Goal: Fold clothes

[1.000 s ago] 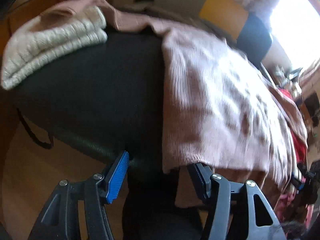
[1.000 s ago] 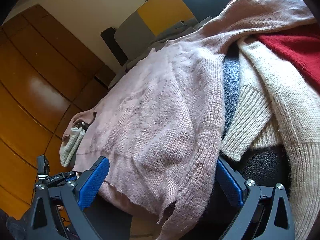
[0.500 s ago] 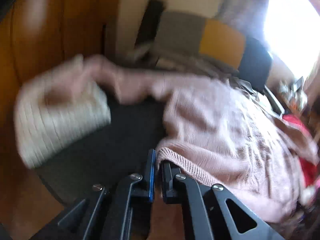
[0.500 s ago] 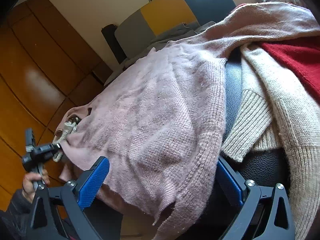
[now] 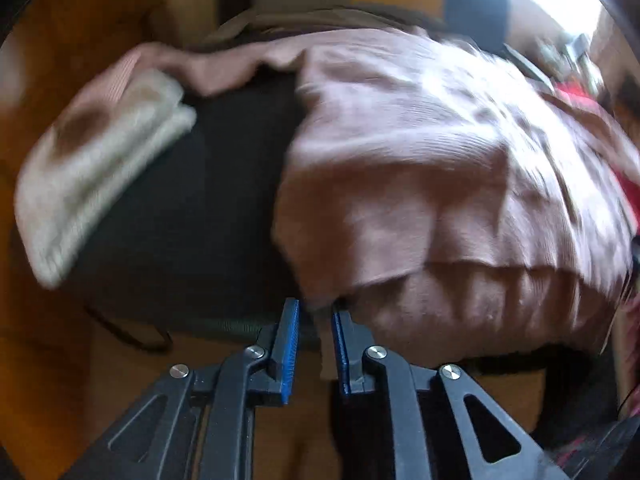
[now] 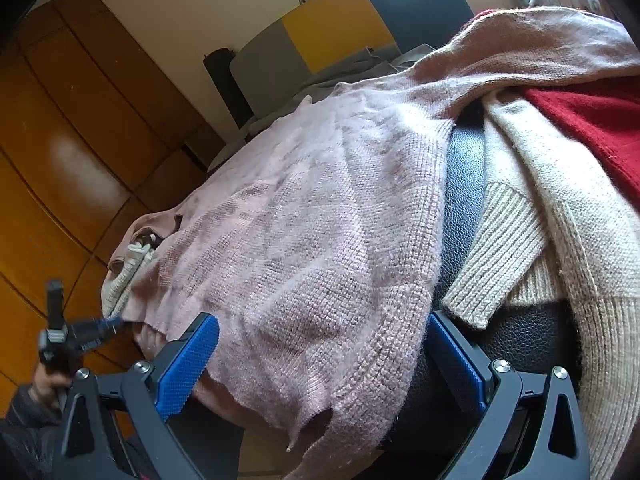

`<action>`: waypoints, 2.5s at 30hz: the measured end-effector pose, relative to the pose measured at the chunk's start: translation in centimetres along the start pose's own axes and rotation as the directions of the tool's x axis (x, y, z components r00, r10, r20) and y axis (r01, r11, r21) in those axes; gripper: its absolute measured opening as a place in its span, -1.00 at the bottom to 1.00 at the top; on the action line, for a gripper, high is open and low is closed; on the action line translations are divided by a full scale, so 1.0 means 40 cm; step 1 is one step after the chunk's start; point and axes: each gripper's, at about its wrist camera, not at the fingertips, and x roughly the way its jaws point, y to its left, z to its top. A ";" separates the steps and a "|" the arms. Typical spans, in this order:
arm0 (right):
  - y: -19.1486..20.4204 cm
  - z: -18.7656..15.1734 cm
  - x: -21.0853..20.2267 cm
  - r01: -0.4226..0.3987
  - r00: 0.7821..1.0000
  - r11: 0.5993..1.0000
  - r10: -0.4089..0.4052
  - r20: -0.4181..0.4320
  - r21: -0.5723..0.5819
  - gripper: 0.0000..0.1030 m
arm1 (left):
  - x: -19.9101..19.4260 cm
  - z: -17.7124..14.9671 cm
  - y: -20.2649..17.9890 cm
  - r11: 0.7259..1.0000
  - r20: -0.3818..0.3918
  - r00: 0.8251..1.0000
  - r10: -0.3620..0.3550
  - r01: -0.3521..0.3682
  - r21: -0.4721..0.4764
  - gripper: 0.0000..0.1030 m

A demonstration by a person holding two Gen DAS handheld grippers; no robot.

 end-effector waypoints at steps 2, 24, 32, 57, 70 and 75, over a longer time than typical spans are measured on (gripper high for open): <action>-0.002 0.008 -0.001 0.002 1.000 1.000 -0.002 -0.010 0.022 1.00 | -0.003 0.002 0.019 0.997 0.033 0.998 -0.051 0.053 -0.060 -0.60; -0.027 0.068 -0.049 0.406 0.891 0.907 -0.420 -0.173 -0.113 -0.81 | 0.023 -0.002 0.018 0.969 -0.123 0.992 -0.022 0.051 0.242 -0.79; 0.071 0.137 -0.065 0.385 0.919 0.906 -0.394 -0.019 -0.174 -0.78 | -0.071 0.129 0.082 0.959 0.090 0.955 -0.281 0.278 0.052 -0.63; -0.048 0.210 0.005 0.094 0.994 0.995 -0.095 -0.056 -0.020 0.01 | 0.034 0.278 -0.173 0.958 0.115 0.956 -0.271 0.256 0.132 -0.54; -0.637 0.377 -0.386 -0.073 0.773 0.754 -0.371 0.515 0.653 0.03 | 0.147 0.378 -0.564 0.868 0.027 0.931 -0.365 0.330 0.372 -0.48; -0.765 0.363 -0.386 -0.159 0.734 0.649 -0.426 0.529 0.744 0.03 | 0.174 0.377 -0.620 0.854 -0.020 0.930 -0.366 0.344 0.390 -0.45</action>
